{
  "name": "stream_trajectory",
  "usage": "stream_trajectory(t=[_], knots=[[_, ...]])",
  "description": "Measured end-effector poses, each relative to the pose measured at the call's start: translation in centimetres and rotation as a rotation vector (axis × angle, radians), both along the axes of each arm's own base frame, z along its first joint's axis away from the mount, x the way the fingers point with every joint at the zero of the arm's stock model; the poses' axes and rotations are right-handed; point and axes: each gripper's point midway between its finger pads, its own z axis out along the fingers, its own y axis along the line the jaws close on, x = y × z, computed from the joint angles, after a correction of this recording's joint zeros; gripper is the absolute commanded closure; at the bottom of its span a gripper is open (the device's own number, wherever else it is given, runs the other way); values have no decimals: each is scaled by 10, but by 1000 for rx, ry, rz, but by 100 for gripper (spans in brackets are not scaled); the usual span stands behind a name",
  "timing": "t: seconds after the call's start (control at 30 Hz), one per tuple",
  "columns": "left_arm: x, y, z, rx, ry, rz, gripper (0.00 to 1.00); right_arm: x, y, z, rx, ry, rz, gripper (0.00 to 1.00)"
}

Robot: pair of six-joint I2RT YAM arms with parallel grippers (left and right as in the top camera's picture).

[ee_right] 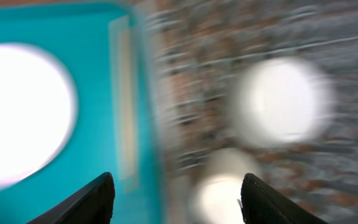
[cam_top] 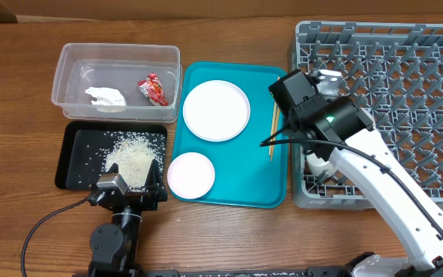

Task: Sort waste into correct bins and load items into the dishwasher
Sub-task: 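Grasp the small white plate on the teal tray with the right gripper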

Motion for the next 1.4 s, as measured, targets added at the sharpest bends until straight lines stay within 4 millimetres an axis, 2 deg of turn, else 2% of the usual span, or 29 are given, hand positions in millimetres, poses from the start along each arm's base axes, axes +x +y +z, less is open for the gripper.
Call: stream_trajectory(t=[0.1, 0.13, 0.2, 0.3, 0.43, 0.5, 0.63, 0.67, 0.7, 0.73, 0.77, 0.83, 1.0, 1.1, 1.17, 1.27, 1.33, 1.4], knots=[[0, 0, 0, 0, 0, 0, 0, -8, 55, -10, 199, 63, 171, 35], [0, 0, 0, 0, 0, 0, 0, -11, 61, -12, 218, 75, 192, 35], [0, 0, 0, 0, 0, 0, 0, -24, 90, -23, 284, 126, 286, 35], [0, 0, 0, 0, 0, 0, 0, -48, 131, -51, 322, 216, 410, 35], [0, 0, 0, 0, 0, 0, 0, -74, 169, -94, 313, 321, 516, 36], [0, 0, 0, 0, 0, 0, 0, -75, 179, -110, 304, 339, 532, 38], [0, 0, 0, 0, 0, 0, 0, -71, 186, -144, 280, 380, 510, 53], [0, 0, 0, 0, 0, 0, 0, -71, 187, -153, 274, 394, 499, 60], [0, 0, 0, 0, 0, 0, 0, -71, 186, -161, 264, 407, 495, 80], [0, 0, 0, 0, 0, 0, 0, -72, 185, -168, 255, 421, 490, 90], [0, 0, 0, 0, 0, 0, 0, -73, 184, -174, 249, 438, 475, 95], [0, 0, 0, 0, 0, 0, 0, -75, 183, -179, 244, 452, 463, 96], [0, 0, 0, 0, -1, 0, 0, -71, 170, -173, 203, 437, 433, 96], [0, 0, 0, 0, -1, 0, 0, -62, 149, -153, 155, 385, 396, 96], [0, 0, 0, 0, -1, 0, 0, -51, 127, -125, 113, 303, 355, 96], [0, 0, 0, 0, 0, 0, 0, -31, 86, -69, 46, 121, 269, 96], [0, 0, 0, 0, 0, 0, 0, -19, 47, -23, -16, -37, 177, 96], [0, 0, 0, 0, 0, 0, 0, -11, 12, 13, -76, -169, 78, 96]])
